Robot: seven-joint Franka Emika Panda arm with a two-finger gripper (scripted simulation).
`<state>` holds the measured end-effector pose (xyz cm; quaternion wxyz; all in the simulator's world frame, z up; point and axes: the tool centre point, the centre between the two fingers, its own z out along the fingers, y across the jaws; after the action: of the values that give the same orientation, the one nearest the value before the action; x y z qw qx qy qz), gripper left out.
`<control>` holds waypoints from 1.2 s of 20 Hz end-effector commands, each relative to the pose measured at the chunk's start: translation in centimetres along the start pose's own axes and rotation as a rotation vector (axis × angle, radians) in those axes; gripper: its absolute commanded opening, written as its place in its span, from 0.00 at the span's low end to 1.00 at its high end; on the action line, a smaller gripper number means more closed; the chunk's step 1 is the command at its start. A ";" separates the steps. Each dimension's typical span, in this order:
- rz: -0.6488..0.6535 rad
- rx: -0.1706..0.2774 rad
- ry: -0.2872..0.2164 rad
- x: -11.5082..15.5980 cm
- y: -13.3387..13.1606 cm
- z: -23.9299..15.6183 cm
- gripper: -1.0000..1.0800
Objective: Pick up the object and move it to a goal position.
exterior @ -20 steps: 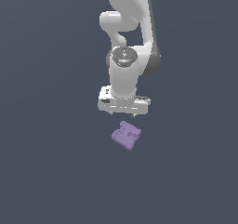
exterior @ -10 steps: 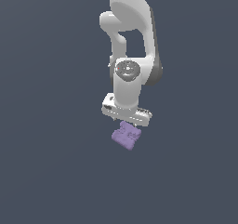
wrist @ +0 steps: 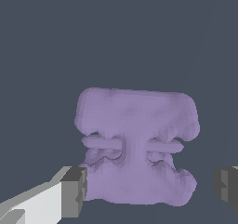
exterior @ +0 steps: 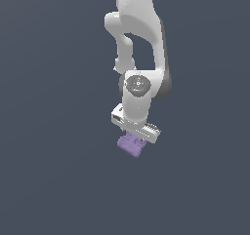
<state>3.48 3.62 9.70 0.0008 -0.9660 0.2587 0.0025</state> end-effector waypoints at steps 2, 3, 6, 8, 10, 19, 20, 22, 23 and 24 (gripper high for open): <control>0.039 0.000 0.003 0.2 -0.3 0.5 0.96; 0.046 0.000 0.004 0.2 -0.4 0.7 0.96; 0.059 0.000 0.005 0.3 -0.5 0.9 0.96; 0.062 0.000 0.005 0.3 -0.5 0.9 0.96; 0.057 0.000 0.005 0.3 -0.5 0.9 0.96; 0.061 0.000 0.005 0.2 -0.4 4.6 0.96; 0.061 0.000 0.005 0.2 -0.4 5.0 0.96; 0.062 0.000 0.005 0.2 -0.4 5.6 0.96; 0.062 0.000 0.005 0.2 -0.4 5.8 0.96; 0.062 0.000 0.005 0.3 -0.5 5.9 0.96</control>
<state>4.23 4.16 4.94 0.0028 -0.9580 0.2869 -0.0049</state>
